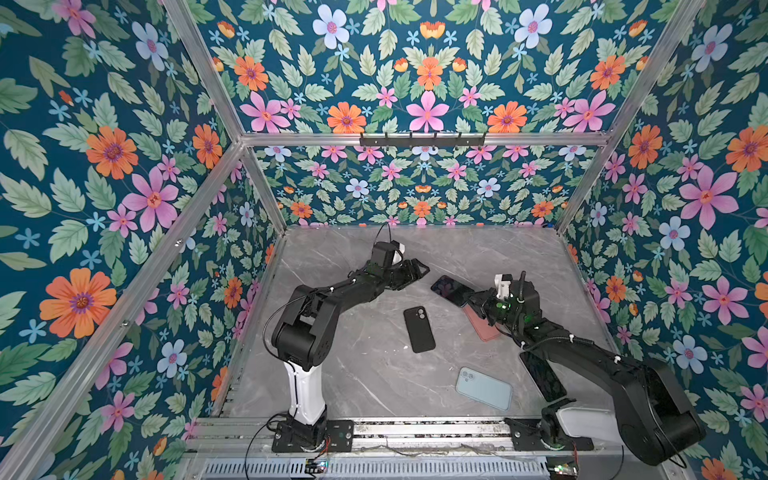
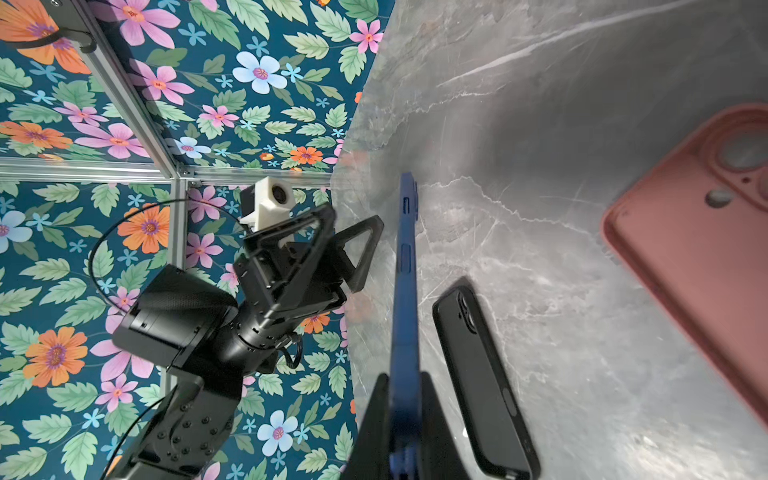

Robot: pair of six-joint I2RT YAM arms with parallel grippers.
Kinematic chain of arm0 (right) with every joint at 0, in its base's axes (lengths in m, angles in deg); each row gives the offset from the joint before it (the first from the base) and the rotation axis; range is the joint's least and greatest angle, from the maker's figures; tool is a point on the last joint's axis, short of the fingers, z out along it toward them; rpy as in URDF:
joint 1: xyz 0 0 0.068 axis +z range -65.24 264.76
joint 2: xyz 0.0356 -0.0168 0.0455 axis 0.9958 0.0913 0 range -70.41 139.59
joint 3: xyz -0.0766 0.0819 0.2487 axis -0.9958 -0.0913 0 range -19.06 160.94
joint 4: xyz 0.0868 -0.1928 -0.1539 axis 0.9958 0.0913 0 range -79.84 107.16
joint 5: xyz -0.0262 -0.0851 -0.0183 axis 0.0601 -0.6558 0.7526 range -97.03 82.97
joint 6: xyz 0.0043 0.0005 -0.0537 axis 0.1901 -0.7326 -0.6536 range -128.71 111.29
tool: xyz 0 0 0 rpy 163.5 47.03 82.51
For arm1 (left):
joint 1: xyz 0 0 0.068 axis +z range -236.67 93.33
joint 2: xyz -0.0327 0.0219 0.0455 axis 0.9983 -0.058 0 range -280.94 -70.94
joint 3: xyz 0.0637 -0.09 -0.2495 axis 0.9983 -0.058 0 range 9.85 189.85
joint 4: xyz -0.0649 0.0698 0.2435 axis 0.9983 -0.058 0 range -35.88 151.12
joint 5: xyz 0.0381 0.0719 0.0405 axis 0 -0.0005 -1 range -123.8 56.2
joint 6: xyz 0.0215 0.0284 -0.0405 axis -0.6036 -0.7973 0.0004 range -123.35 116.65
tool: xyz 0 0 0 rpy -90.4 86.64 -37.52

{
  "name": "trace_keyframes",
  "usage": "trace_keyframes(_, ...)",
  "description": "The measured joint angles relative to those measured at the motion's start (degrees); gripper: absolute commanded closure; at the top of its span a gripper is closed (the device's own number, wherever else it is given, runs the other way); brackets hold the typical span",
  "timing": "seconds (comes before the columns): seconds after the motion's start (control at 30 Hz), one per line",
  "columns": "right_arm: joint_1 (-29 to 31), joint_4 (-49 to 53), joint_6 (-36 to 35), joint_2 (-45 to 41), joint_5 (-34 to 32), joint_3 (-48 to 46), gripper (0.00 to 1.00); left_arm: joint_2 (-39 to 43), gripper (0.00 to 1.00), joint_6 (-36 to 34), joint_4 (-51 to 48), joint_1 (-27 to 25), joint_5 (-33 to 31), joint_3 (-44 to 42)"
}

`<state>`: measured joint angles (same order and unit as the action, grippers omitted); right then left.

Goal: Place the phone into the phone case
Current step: 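Reach the left gripper down to the black case and grip its edge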

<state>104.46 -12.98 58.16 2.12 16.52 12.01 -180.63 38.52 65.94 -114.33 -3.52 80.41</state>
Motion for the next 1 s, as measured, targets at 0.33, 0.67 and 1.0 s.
trace_keyframes(0.33, 0.6, 6.6, -2.9, -3.0, 1.5, 0.0, 1.0, 0.4, 0.28, -17.5, -23.6, -0.3, -6.4, 4.0)
trace_keyframes(0.67, 0.7, 8.3, -4.6, -2.4, 4.3, 1.6, 1.0, -0.7, 0.29, -26.8, -33.0, -1.0, -6.8, 6.3)
trace_keyframes(1.0, 0.7, 6.6, -6.2, -1.7, 6.5, 0.8, 1.0, -4.1, 0.34, -36.8, -39.3, -3.2, -8.4, 10.5)
